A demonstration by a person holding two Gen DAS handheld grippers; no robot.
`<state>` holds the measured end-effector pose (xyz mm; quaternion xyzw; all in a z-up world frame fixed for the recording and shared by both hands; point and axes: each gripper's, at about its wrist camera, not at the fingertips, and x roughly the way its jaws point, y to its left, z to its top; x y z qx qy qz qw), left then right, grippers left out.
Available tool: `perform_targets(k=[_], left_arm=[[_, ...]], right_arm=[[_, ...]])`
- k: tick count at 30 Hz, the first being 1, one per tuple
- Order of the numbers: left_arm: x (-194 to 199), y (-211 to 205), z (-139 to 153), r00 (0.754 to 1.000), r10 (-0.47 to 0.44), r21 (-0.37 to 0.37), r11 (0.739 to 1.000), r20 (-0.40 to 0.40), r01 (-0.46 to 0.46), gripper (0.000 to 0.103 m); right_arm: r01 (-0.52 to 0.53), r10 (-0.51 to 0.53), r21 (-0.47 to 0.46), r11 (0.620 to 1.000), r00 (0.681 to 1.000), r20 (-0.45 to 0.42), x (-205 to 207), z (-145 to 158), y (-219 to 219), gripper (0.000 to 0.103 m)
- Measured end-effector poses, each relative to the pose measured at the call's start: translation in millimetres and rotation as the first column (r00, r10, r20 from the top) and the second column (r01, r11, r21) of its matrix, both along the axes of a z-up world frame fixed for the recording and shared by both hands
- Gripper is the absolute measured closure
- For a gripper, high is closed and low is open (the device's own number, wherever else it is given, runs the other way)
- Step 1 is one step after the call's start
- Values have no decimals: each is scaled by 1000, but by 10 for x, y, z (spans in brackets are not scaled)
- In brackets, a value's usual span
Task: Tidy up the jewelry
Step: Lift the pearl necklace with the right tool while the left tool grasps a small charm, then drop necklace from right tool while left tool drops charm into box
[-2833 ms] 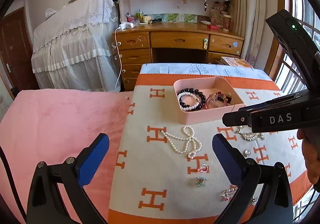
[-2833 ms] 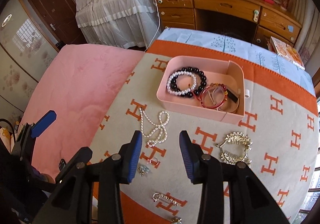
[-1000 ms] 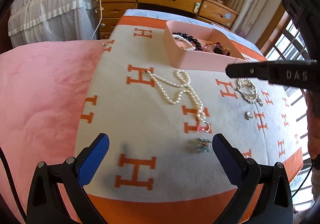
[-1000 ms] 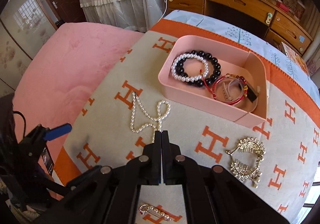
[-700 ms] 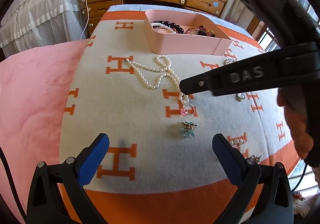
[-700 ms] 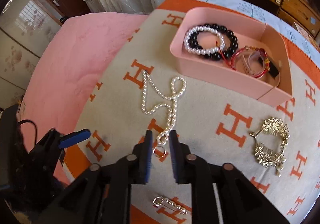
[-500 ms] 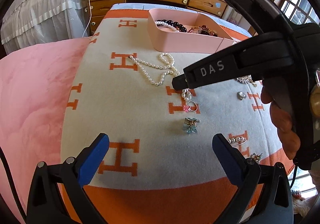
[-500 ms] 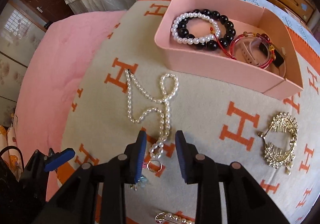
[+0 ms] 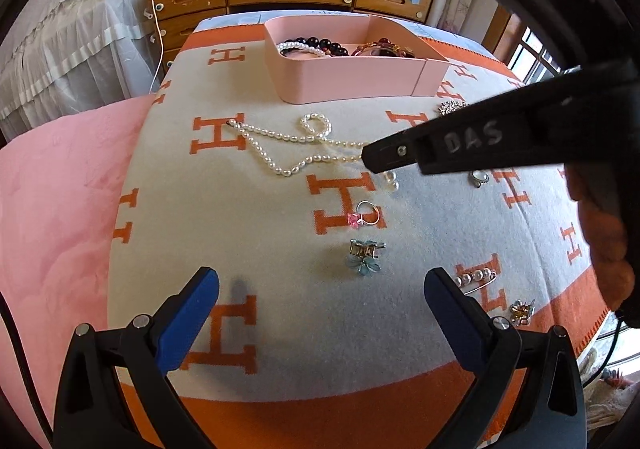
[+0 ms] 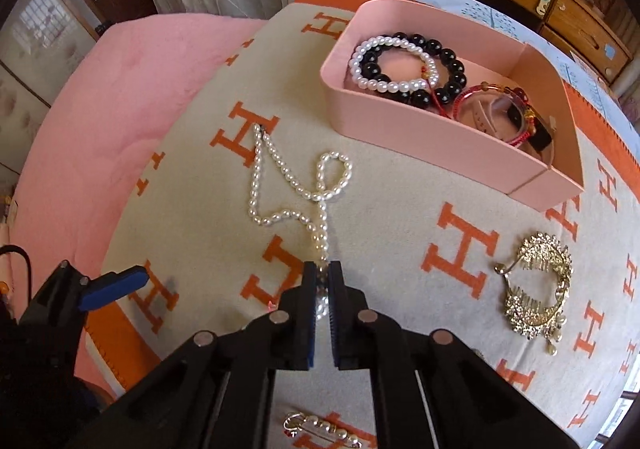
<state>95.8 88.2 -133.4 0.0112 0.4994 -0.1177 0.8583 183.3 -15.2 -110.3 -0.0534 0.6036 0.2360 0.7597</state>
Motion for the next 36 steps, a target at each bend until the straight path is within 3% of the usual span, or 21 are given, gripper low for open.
perform_targets(k=[3,4,6,9,10,15,22,26,31,36], left_arm=[[82,-58,-56,1000,-10,21,1000,-10,10,21],[109,-68,-77,1000,-10,22,1000,-17,10,32],[161,-97,-99,1000,-10,45,999,-5,10,39],[182,-168,-98,999,-34,74,997,12,33,70],[189,-180,-90,999,-40,71,997,11,39,85],[241,-190,74,999,-32,79,996,23,30,85],[554,-111,967,985,13,76,997,171,-26,85],[925,-90,1368,972,54,59,996,229,-70,85],[1457,-116,1445,978,87,31,995,192,-95,85],[1924,-198,1133,990,97,22,995,103,-99,85]], right_arm=[[40,-41,59,997,999,18,30,144,-223,98],[51,-52,76,996,998,21,41,191,-283,98],[74,-78,115,991,997,30,68,302,-389,98],[104,-115,172,979,992,55,102,501,-568,98],[111,-125,191,975,990,66,104,577,-620,98],[117,-164,276,954,975,152,130,1039,-807,98],[108,-218,348,931,930,295,233,1780,-945,98],[121,-253,368,922,907,337,375,2034,-998,98],[172,-300,354,919,889,345,673,1972,-1004,98],[216,-321,325,921,893,314,999,1635,-973,98]])
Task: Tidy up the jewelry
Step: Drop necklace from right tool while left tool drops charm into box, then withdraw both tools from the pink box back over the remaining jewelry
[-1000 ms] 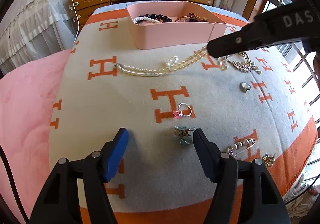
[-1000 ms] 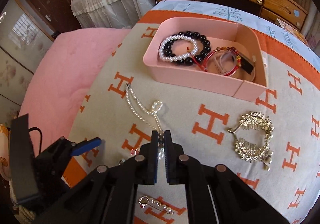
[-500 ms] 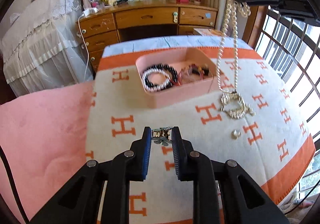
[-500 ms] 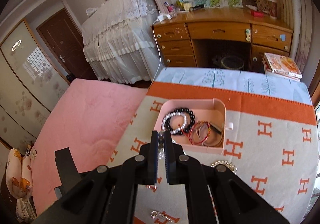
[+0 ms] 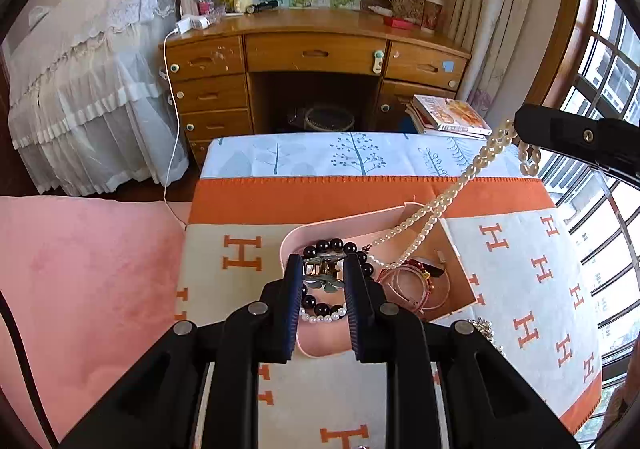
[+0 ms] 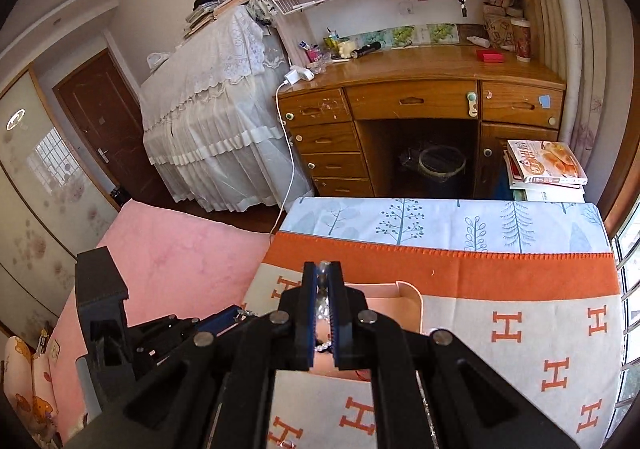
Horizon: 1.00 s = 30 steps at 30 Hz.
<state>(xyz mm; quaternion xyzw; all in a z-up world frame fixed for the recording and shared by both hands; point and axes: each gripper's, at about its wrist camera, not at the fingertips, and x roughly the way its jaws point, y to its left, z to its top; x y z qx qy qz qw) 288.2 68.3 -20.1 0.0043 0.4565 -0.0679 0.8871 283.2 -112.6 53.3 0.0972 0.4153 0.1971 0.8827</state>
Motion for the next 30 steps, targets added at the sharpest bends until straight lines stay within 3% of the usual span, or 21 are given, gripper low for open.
perform_targets(k=[7,9,11,13,22,30], left_arm=[[334,-80,-492,995,12,2,1000,-96,-12,84],[350,-95,-554,994,4,-14,1000,-113,-6,75],[327,-97,-569,995,6,-15,1000,-101,-8,49],[266,-104,-566,997,18,6,1000,-70,-18,37],[-109,-43,-399,999,25,-21,999,-23,-26,37],[-679,-67,-91,998,-19,-25,999,68,21,37]], right_arm=[[4,-2,10,1000,989,-150,367,-627,2,97],[11,-11,-3,1000,982,-189,412,-760,-24,97],[16,-15,2,1000,979,-205,395,-860,-54,97],[20,-19,4,1000,977,-212,354,-912,-99,97],[10,-9,6,1000,980,-199,-63,-961,-282,96],[13,-6,47,999,989,-148,-625,-743,-479,96]])
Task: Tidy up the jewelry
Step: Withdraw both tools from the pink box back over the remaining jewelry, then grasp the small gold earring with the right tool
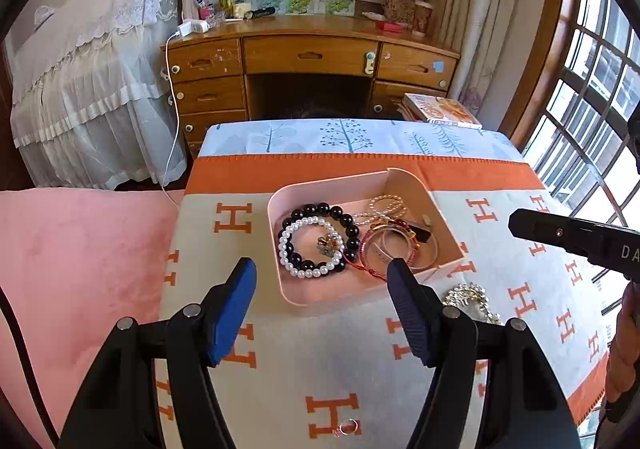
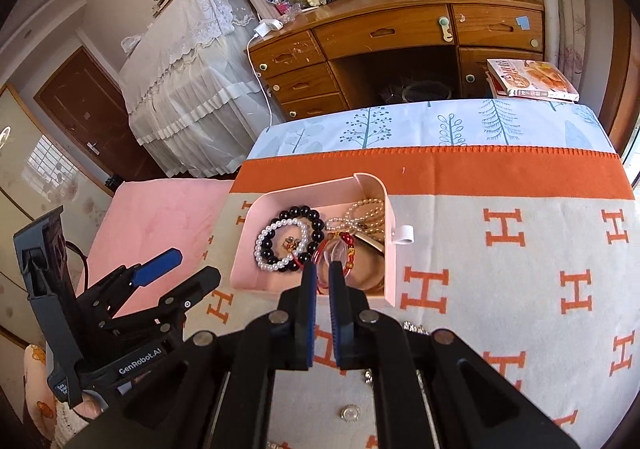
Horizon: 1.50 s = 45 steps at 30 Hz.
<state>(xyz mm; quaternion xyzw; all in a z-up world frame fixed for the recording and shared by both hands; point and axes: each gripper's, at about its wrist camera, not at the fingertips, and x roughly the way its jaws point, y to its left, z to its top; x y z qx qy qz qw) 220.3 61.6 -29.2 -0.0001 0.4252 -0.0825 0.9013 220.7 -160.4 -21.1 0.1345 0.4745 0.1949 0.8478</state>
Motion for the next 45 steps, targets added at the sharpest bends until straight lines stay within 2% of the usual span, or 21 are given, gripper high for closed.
perform_targets(k=[4,8,10,14,21,24,28,31,35,39,45], left_arm=[[-328,-27,150,998,-30,-34,999,54,32,35],[-621,-51,241,993,-34,-53,998,113,40,23],[-741,-66,250,992,-34,-46,998,121,40,19],[-935,-100,181,993,-29,-29,999,114,32,18],[-1349,-136,-137,995,12,-4,1000,103,-11,18],[-1461,-108,-318,996,47,1,999,70,-48,18],[-1576,-33,-564,996,89,-8,996,12,-88,18],[-1665,32,-776,992,119,2,993,-33,-119,18],[-1742,101,-973,987,141,6,990,-74,-141,18],[-1786,151,-1015,984,157,-4,987,-80,-158,18],[-1780,221,-1012,983,172,-18,985,-71,-174,18]], right_arm=[[-4,4,10,1000,999,48,-277,159,-52,96],[-14,12,23,1000,996,88,-559,253,-97,74],[-20,19,9,1000,994,111,-694,282,-103,74],[-32,35,-22,999,992,123,-897,266,-94,74],[-163,165,-50,985,984,60,-1212,-86,28,74],[-214,219,-94,972,974,50,-1353,-290,134,74],[-286,287,-82,955,958,-1,-1468,-555,235,74],[-356,355,-110,928,934,-21,-1520,-688,341,74],[-467,467,-148,872,883,-35,-1559,-803,495,74],[-547,554,-237,803,831,-44,-1555,-895,642,74],[-640,657,-317,700,751,-64,-1571,-1020,785,74]])
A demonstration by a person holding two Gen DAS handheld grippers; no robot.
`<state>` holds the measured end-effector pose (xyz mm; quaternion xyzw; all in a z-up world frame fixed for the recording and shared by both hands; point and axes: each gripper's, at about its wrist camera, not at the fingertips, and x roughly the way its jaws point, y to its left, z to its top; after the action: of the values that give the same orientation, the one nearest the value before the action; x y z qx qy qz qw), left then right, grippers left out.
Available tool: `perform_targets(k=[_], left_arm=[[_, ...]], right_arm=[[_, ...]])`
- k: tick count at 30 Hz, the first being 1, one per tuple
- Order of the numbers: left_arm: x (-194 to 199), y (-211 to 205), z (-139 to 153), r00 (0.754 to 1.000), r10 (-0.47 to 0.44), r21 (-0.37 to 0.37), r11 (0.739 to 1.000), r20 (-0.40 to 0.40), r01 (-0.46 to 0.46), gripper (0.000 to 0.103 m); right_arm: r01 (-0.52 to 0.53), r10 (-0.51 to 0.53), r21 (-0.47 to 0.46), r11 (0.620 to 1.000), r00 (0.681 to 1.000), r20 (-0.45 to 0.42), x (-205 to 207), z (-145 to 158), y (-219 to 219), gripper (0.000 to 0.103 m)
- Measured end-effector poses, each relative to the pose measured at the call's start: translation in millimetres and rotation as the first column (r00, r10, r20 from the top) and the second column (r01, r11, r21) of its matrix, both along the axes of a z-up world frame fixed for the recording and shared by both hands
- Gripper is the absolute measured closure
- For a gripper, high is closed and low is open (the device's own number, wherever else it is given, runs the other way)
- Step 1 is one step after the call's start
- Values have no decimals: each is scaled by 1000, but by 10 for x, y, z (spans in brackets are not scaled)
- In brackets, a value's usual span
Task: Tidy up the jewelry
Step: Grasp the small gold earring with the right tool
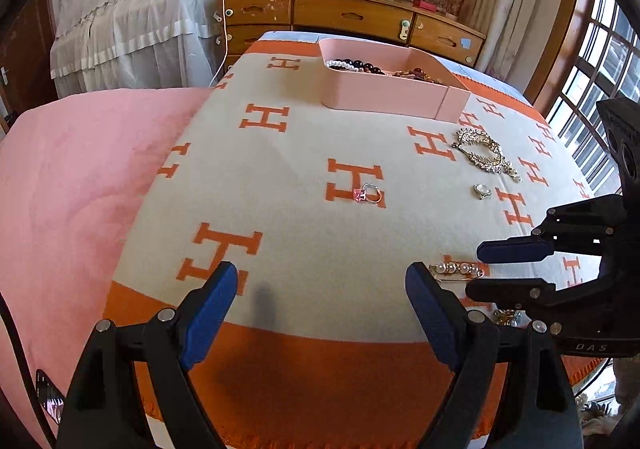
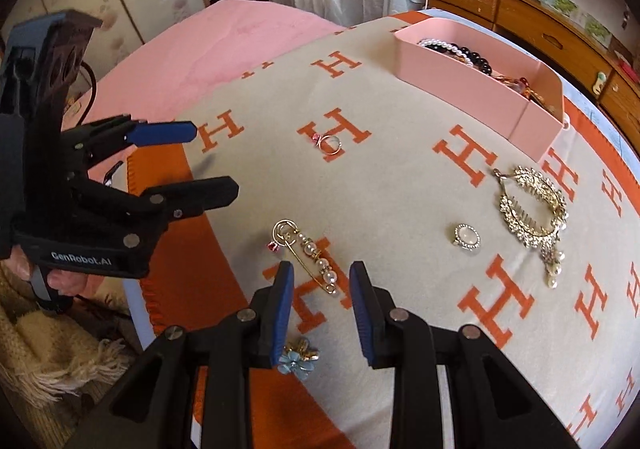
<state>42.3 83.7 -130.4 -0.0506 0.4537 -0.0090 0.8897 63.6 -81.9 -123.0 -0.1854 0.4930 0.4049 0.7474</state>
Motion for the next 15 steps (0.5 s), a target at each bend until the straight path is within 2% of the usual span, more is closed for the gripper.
perform_targets(k=[8,13,14,15], left_arm=[[22,42,-32,1000,9,-11,1000,-6,-9,18],[27,63,-53,1000,13,-22,1000,-9,-13,18],[30,62,-57,1000,14,-24,1000,-10,-14,18],[29,65,-60,1000,14,-26,1000,-11,-14,18]], right_arm=[[-144,153,-85,986,982,110,-154,-40,179,73],[-138,144,-75,988,986,88,-86,-42,200,74],[-124,130,-73,990,988,81,-64,-39,190,78],[-114,121,-78,990,989,84,-44,-37,197,88]])
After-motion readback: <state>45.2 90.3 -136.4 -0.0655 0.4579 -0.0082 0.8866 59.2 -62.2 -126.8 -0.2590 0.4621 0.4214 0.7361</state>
